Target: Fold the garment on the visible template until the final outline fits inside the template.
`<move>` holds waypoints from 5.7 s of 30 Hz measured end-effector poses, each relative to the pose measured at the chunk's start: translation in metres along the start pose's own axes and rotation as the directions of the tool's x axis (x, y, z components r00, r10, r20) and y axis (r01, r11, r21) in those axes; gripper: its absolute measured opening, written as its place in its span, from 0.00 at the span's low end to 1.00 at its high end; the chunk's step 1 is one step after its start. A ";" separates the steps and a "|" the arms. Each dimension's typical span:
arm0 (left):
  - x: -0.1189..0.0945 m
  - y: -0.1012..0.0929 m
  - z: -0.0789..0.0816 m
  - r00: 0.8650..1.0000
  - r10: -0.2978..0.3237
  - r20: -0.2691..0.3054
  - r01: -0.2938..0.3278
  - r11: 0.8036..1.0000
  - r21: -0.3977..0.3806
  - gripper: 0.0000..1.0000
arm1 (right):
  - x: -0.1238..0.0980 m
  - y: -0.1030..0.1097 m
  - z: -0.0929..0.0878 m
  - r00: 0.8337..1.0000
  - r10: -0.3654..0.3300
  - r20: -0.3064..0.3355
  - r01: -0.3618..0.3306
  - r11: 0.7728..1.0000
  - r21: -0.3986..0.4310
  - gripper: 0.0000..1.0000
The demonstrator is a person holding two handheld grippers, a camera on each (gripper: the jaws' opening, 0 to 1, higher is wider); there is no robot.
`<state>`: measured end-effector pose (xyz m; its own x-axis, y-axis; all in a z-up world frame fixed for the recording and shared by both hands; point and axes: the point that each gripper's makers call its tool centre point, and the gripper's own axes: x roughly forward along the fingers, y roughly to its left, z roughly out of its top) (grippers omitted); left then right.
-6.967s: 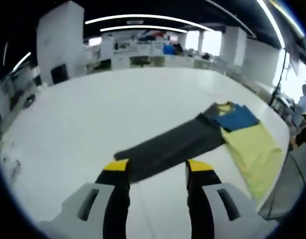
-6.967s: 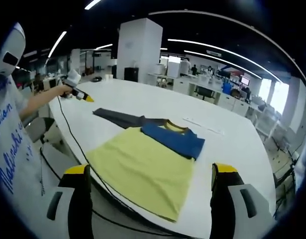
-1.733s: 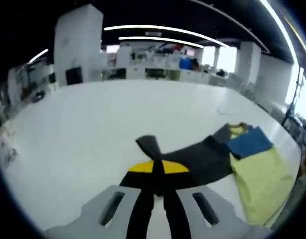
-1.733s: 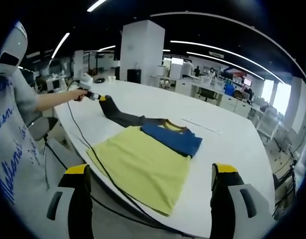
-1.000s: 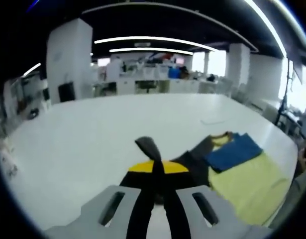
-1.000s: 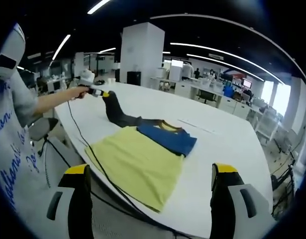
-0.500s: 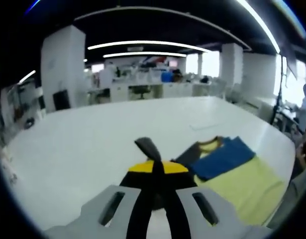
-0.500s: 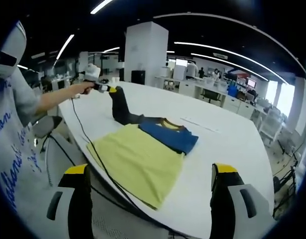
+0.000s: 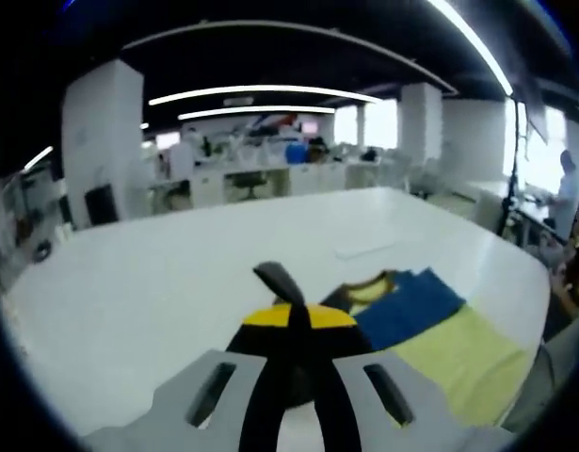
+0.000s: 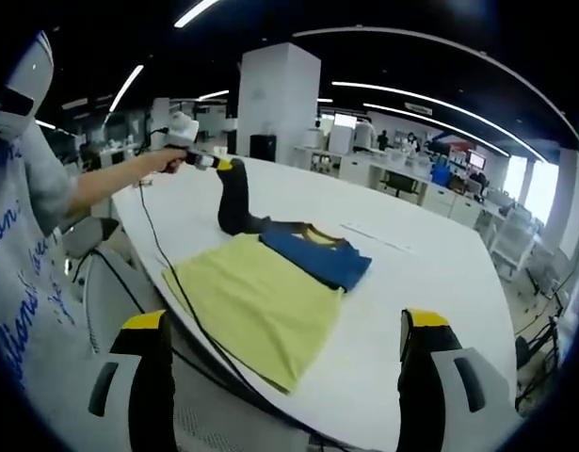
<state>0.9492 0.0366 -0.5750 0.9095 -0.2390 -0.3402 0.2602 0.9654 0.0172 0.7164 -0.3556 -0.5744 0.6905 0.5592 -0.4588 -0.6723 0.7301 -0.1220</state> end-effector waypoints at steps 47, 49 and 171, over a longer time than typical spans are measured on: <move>0.072 -0.126 0.031 0.980 -0.200 0.012 0.199 0.979 0.045 0.00 | 0.008 -0.008 -0.005 0.999 0.041 0.020 -0.041 0.999 0.023 1.00; 0.075 -0.132 0.033 0.978 -0.210 0.012 0.210 0.977 0.050 0.00 | 0.009 -0.008 -0.006 0.999 0.045 0.021 -0.045 0.999 0.027 1.00; 0.185 -0.298 -0.105 0.899 -0.349 -0.263 0.369 0.929 0.028 0.01 | 0.022 -0.014 -0.033 0.993 0.104 -0.054 -0.098 0.990 0.097 1.00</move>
<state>1.0063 -0.2840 -0.7421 0.6418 -0.5247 -0.5593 0.5863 0.8058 -0.0831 0.7328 -0.3667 -0.6120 0.6016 0.6099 -0.5159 -0.7080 0.7061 0.0093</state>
